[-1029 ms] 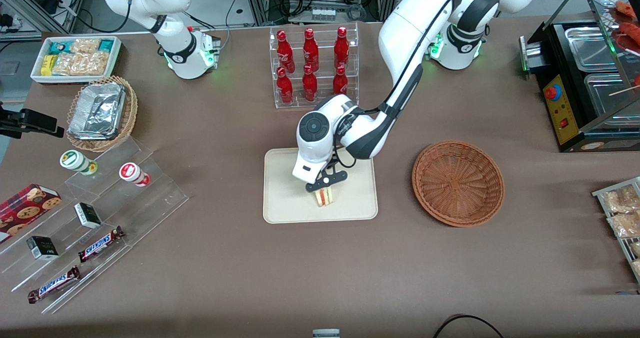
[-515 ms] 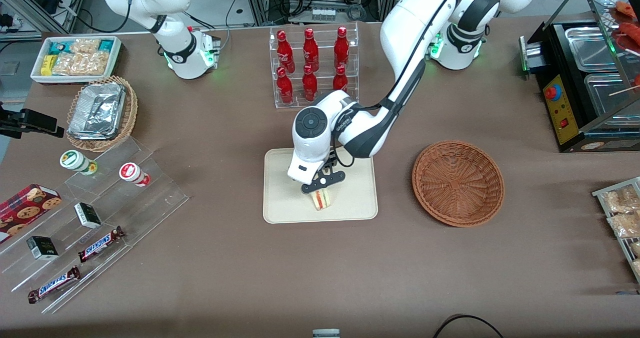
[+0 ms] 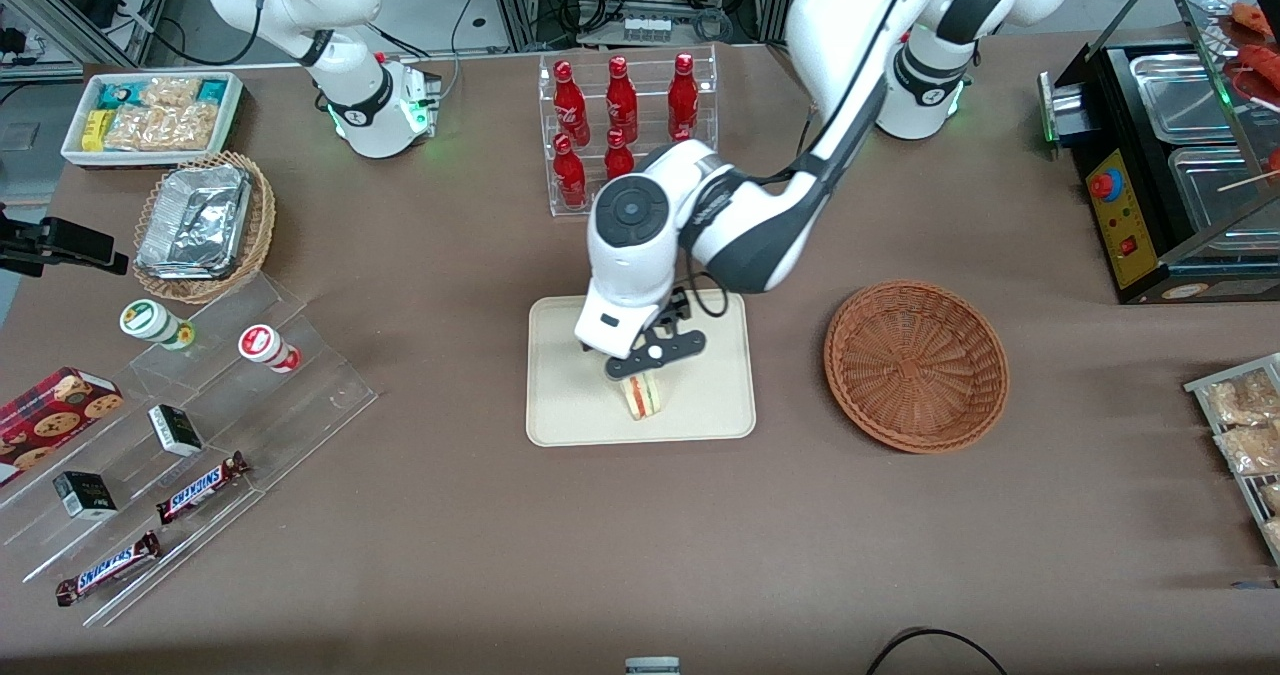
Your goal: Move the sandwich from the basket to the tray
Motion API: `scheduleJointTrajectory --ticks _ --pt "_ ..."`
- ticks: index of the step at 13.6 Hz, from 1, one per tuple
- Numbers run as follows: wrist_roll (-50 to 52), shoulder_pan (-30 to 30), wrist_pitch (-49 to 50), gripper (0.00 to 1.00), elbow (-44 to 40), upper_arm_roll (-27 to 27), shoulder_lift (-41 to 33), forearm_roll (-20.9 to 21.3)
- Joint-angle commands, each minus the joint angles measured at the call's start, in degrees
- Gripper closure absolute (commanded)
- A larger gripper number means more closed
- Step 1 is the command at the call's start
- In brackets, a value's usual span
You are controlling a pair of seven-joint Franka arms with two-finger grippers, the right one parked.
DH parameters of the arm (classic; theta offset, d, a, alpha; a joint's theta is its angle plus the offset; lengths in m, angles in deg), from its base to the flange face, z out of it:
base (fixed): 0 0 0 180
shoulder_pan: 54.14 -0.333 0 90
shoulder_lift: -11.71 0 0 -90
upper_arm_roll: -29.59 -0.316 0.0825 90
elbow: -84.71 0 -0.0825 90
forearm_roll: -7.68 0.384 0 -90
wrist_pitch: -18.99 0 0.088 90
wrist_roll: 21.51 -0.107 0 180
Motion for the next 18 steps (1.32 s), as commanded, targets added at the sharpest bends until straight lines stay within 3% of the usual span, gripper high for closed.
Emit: scheduleJointTrajectory --ticks 1,6,9,15,18 --pt "-6.38 -1.01 3.93 0.00 0.93 -0.33 -3.55 0.92" --pt "-11.12 -8.47 5.17 0.00 4.94 -2.44 -8.73 0.40" --pt "-22.61 -15.23 5.17 0.00 12.86 -2.44 -15.24 0.13" --pt "-42.05 -23.95 14.47 0.00 14.29 -2.53 -21.40 0.13" --pt "-52.77 -30.45 16.59 0.00 18.49 -1.48 -28.42 -0.39"
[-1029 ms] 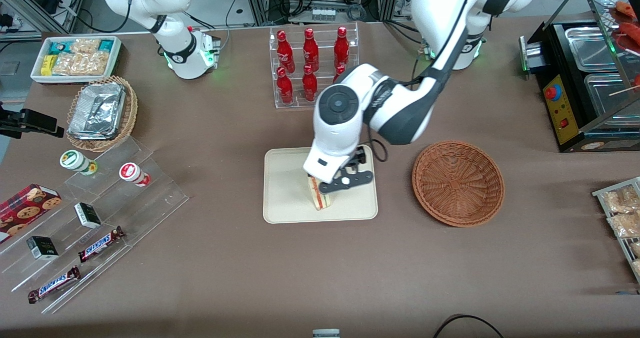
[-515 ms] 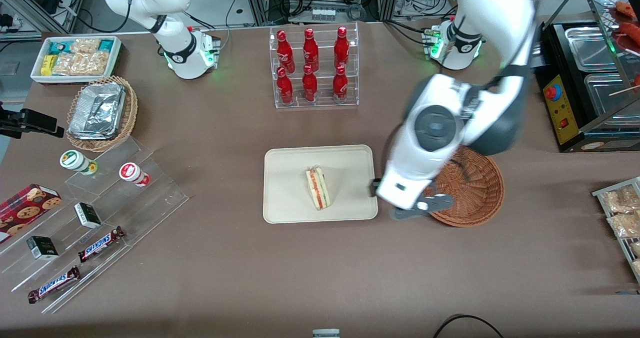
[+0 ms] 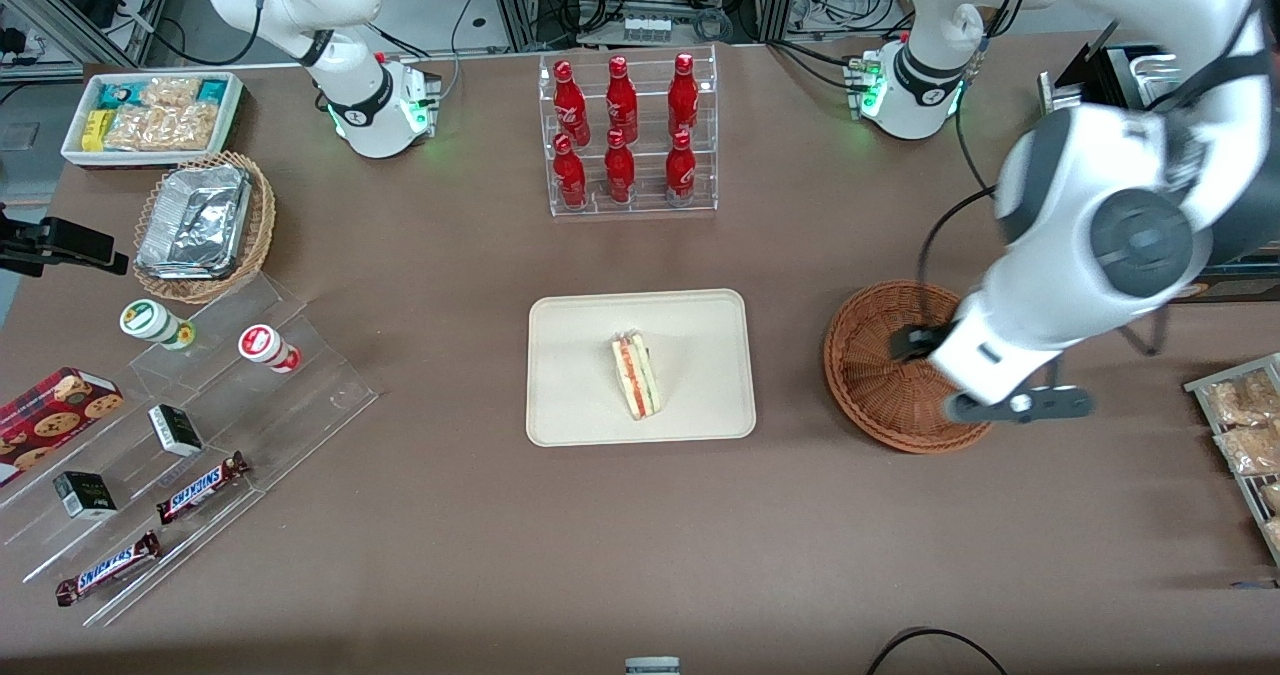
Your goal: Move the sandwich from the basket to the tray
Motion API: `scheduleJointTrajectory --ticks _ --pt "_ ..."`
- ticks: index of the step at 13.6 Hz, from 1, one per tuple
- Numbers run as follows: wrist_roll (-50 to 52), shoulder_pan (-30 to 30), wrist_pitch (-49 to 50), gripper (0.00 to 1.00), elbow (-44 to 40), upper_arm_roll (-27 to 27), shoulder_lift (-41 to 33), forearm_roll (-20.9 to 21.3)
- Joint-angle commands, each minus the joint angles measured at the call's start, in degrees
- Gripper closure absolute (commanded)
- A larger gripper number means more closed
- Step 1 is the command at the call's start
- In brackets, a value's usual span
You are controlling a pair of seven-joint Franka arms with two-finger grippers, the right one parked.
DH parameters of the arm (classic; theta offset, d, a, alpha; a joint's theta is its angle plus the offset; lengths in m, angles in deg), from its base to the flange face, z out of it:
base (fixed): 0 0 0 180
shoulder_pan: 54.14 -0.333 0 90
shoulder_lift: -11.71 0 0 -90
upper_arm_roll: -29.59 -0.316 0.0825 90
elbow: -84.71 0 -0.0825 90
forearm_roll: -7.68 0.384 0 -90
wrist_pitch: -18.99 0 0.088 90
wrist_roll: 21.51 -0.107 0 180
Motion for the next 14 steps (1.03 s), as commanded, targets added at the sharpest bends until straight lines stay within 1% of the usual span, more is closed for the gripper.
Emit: scheduleJointTrajectory --ticks 1,3,5,10,14 --pt "-9.01 -5.19 1.63 0.00 8.37 1.38 -9.63 -0.70" --pt "-14.28 -9.31 4.26 0.00 11.46 2.52 -14.30 -0.96" --pt "-19.91 -13.98 8.55 0.00 11.39 4.54 -16.33 -0.96" --pt "-19.94 -15.49 11.92 0.00 11.38 3.32 -20.82 -0.09" --pt "-19.67 -16.37 11.30 0.00 14.10 3.23 -21.44 -0.17"
